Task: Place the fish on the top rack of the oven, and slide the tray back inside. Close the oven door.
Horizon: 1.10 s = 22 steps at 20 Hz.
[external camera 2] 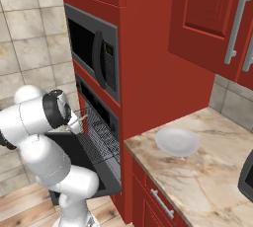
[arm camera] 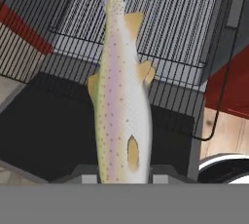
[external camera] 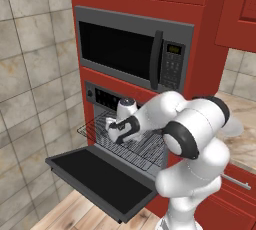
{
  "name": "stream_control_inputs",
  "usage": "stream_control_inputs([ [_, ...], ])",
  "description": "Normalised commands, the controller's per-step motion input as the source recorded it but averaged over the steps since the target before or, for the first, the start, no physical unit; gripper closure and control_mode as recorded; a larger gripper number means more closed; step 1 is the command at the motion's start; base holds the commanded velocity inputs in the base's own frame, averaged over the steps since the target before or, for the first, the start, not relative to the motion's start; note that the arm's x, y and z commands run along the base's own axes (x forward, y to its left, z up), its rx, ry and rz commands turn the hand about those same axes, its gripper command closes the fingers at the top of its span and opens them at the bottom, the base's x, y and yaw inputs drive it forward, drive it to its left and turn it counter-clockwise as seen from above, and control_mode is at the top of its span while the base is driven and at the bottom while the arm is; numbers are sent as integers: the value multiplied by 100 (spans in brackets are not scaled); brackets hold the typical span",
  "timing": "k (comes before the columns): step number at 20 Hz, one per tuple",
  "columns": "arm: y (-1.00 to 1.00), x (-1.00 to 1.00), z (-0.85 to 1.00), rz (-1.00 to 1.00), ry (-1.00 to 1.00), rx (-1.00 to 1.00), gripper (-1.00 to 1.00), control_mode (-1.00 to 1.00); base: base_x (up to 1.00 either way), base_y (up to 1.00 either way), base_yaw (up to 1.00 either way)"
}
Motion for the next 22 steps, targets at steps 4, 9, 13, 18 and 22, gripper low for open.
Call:
stream_control_inputs([
  [4, 5, 37, -36, -5, 0, -2, 100, -100, 0, 0, 0],
  [9, 6, 42, -33, -4, 2, -1, 100, -100, 0, 0, 0],
  [13, 7, 43, -37, -4, 0, -2, 100, -100, 0, 0, 0],
  [18, 14, 48, -41, -4, 0, -3, 100, -100, 0, 0, 0],
  [22, 16, 52, -42, -4, 0, -3, 100, -100, 0, 0, 0],
])
